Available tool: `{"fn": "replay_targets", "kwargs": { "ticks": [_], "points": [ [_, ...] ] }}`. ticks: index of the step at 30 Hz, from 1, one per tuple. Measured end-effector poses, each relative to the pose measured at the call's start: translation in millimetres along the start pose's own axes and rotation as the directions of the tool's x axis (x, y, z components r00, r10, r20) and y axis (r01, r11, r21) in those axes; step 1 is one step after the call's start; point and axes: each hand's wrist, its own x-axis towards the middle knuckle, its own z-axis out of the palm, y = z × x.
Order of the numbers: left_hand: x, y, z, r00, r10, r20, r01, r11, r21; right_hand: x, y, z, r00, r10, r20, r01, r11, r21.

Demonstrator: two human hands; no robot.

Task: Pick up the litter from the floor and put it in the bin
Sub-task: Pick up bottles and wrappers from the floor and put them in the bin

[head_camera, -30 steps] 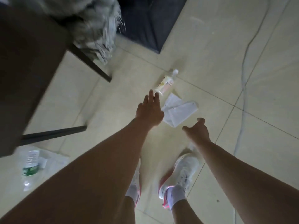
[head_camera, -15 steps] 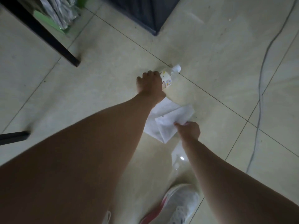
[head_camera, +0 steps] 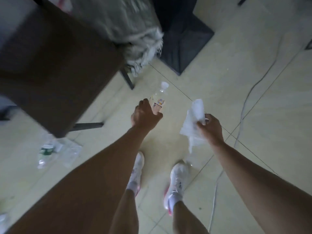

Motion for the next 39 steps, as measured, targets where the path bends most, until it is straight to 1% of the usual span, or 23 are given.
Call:
{"fn": "replay_targets", "kwargs": {
  "ticks": [2, 5, 7, 10, 14, 17, 20, 24, 25, 27, 28, 30, 34, 35, 36, 38, 39],
  "points": [
    [-55, 14, -67, 0.997, -0.078, -0.015, 0.076, 0.995, -0.069, -52, -61, -42, 0.996, -0.032, 0.078, 0.03, 0.999, 0.031],
    [-137, 29, -156, 0.987, -0.144, -0.066, 0.135, 0.982, -0.13, -128, -140, -94, 0.97, -0.133, 0.202, 0.126, 0.991, 0.044],
    [-192, 35, -206, 0.977, -0.173, -0.123, 0.152, 0.974, -0.167, -179, -182, -123, 0.94, -0.191, 0.283, 0.178, 0.981, 0.071],
    [-276, 37, -270, 0.944, -0.233, -0.234, 0.18, 0.957, -0.226, -252, -232, -159, 0.897, -0.285, 0.339, 0.275, 0.958, 0.077],
    [-384, 28, -329, 0.869, -0.333, -0.366, 0.221, 0.923, -0.315, -335, -286, -189, 0.799, -0.415, 0.436, 0.422, 0.902, 0.086],
    [-451, 13, -353, 0.806, -0.421, -0.417, 0.271, 0.888, -0.372, -385, -319, -191, 0.702, -0.492, 0.514, 0.552, 0.833, 0.044],
    [-512, -11, -365, 0.728, -0.529, -0.436, 0.327, 0.827, -0.457, -435, -343, -173, 0.588, -0.551, 0.592, 0.686, 0.728, -0.004],
    [-589, -55, -363, 0.597, -0.666, -0.448, 0.387, 0.728, -0.566, -511, -354, -129, 0.425, -0.586, 0.69, 0.842, 0.536, -0.064],
    [-608, -67, -359, 0.561, -0.7, -0.443, 0.401, 0.697, -0.594, -531, -352, -117, 0.377, -0.591, 0.713, 0.87, 0.49, -0.054],
    [-649, -94, -346, 0.493, -0.761, -0.421, 0.421, 0.632, -0.65, -571, -343, -89, 0.246, -0.597, 0.763, 0.923, 0.384, 0.003],
    [-670, -107, -338, 0.462, -0.788, -0.406, 0.428, 0.6, -0.676, -592, -336, -74, 0.194, -0.585, 0.788, 0.937, 0.349, 0.027],
    [-710, -132, -318, 0.406, -0.83, -0.384, 0.426, 0.543, -0.723, -635, -317, -48, 0.122, -0.541, 0.832, 0.95, 0.305, 0.058],
    [-789, -182, -273, 0.304, -0.897, -0.322, 0.417, 0.429, -0.801, -716, -268, 1, 0.031, -0.406, 0.913, 0.971, 0.229, 0.069],
    [-808, -194, -262, 0.277, -0.913, -0.301, 0.426, 0.397, -0.813, -737, -254, 11, 0.019, -0.358, 0.934, 0.969, 0.237, 0.071],
    [-828, -206, -252, 0.25, -0.926, -0.283, 0.429, 0.368, -0.825, -758, -240, 20, 0.012, -0.31, 0.951, 0.964, 0.256, 0.072],
    [-866, -230, -235, 0.21, -0.942, -0.261, 0.41, 0.327, -0.852, -797, -214, 42, 0.019, -0.283, 0.959, 0.956, 0.286, 0.066],
    [-886, -242, -228, 0.196, -0.947, -0.254, 0.397, 0.314, -0.862, -816, -203, 54, 0.026, -0.298, 0.954, 0.962, 0.267, 0.057]
  ]
}}
